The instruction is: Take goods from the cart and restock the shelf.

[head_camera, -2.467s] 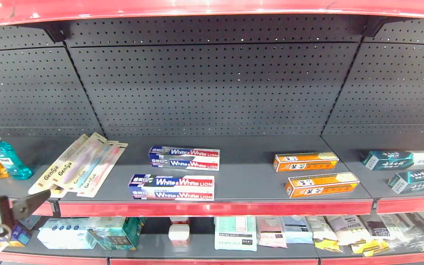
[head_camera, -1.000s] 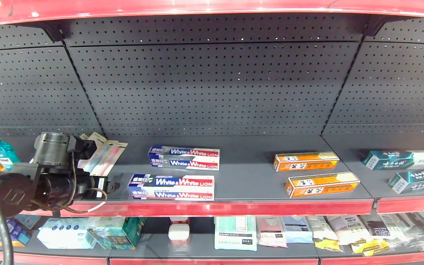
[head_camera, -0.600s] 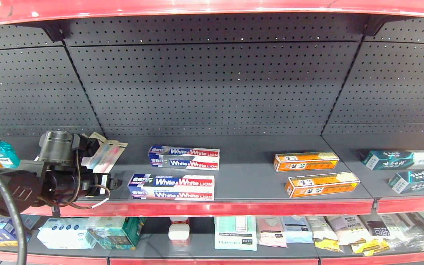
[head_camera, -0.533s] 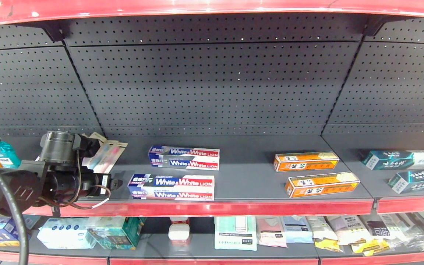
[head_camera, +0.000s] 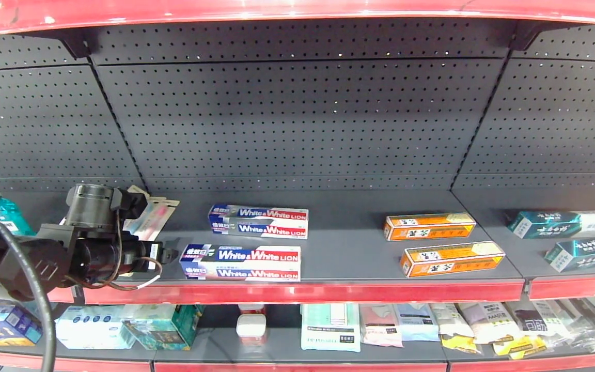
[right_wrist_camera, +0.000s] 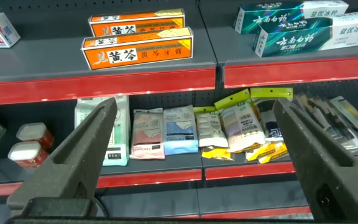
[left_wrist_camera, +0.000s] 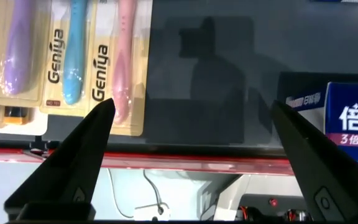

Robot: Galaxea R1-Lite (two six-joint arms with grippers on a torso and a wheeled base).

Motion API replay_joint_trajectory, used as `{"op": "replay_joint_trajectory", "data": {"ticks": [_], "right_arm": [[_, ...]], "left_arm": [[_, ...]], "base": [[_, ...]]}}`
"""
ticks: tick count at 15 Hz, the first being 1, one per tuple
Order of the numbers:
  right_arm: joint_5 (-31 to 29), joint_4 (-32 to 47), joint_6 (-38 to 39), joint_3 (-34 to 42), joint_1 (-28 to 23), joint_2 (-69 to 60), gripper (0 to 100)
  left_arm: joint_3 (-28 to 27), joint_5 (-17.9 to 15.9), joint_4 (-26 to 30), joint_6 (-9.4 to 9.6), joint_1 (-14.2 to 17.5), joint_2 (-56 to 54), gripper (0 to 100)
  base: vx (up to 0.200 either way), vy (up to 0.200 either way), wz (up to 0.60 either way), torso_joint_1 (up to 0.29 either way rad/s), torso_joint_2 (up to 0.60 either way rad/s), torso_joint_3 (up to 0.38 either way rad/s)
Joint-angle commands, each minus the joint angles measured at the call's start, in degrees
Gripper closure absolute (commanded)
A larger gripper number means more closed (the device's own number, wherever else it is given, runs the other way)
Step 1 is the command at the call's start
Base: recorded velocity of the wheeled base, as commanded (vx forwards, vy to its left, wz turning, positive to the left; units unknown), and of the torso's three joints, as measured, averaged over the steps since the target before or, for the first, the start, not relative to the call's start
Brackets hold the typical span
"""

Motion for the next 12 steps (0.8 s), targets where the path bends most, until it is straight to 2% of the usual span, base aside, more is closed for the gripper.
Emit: {"op": "replay_joint_trajectory", "data": {"ticks": [1,9,12], "right_arm": [[0.0,0.0,0.0,0.0,0.0,0.0,0],[-0.1,0.0,0.0,0.1,0.0,0.1,0],[0.0,0.0,0.0,0.1,0.0,0.1,0]], "left_arm": [[-0.1,0.0,-0.1,-0.03,-0.5,0.2,0],[-1.4,0.0,-0.5,-0.03,-2.0,1.1,0],[-1.5,0.0,-0.5,-0.65,-2.4,1.5,0]], "base": [[0.000,0.000,0.00,0.000,0.00,0.000],[0.000,0.000,0.00,0.000,0.00,0.000],[0.000,0.000,0.00,0.000,0.00,0.000]]}}
